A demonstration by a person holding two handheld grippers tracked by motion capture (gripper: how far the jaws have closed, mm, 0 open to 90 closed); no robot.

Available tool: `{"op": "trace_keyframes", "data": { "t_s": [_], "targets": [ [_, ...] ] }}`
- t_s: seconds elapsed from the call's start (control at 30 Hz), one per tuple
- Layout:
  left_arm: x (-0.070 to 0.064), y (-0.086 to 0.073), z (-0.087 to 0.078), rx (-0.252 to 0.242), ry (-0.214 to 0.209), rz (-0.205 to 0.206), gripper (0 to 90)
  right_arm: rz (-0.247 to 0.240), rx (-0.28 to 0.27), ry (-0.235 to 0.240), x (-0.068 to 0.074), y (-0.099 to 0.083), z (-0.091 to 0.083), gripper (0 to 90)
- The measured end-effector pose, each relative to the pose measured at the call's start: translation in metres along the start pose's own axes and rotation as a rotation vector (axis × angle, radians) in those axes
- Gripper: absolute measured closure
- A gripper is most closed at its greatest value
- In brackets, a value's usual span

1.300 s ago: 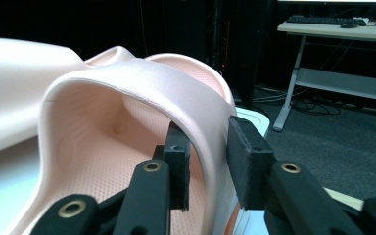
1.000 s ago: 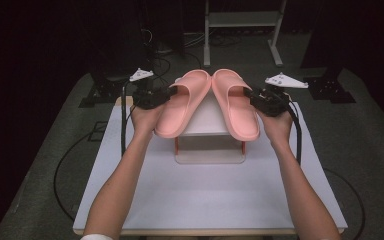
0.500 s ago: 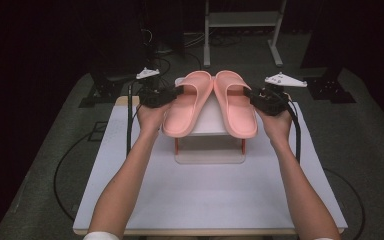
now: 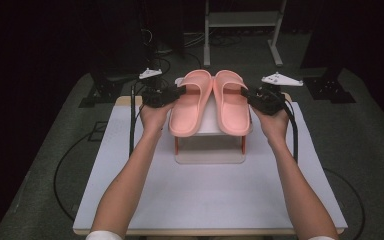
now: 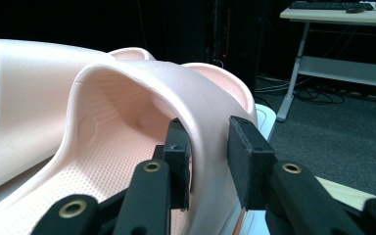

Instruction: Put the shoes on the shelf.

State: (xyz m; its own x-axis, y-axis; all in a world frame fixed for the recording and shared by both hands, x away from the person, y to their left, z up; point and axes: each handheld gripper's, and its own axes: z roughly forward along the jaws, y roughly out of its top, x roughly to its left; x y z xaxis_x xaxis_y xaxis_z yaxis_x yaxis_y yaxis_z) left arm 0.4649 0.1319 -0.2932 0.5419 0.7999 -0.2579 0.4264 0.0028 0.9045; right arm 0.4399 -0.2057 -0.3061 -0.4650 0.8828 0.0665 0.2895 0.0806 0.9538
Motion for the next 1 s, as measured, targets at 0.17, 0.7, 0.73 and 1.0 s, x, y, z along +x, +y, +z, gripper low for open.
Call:
{"op": "trace_keyframes", "data": {
  "t_s": [0.17, 0.7, 0.73, 1.0],
  "targets": [
    [-0.001, -0.001, 0.002, 0.002, -0.007, -0.003, 55.1, -0.006, 0.004, -0.006, 0.002, 0.001, 0.004, 70.0],
    [-0.002, -0.003, 0.008, -0.004, -0.018, -0.024, 51.7, -0.038, 0.013, -0.025, 0.009, 0.004, 0.012, 69.8],
    [-0.002, -0.003, 0.008, -0.003, -0.019, -0.022, 51.5, -0.038, 0.014, -0.023, 0.009, 0.004, 0.013, 69.8],
    [0.000, -0.004, 0.013, -0.014, -0.019, -0.037, 49.6, -0.035, 0.005, -0.012, 0.007, 0.003, 0.017, 69.7]
  ]
}}
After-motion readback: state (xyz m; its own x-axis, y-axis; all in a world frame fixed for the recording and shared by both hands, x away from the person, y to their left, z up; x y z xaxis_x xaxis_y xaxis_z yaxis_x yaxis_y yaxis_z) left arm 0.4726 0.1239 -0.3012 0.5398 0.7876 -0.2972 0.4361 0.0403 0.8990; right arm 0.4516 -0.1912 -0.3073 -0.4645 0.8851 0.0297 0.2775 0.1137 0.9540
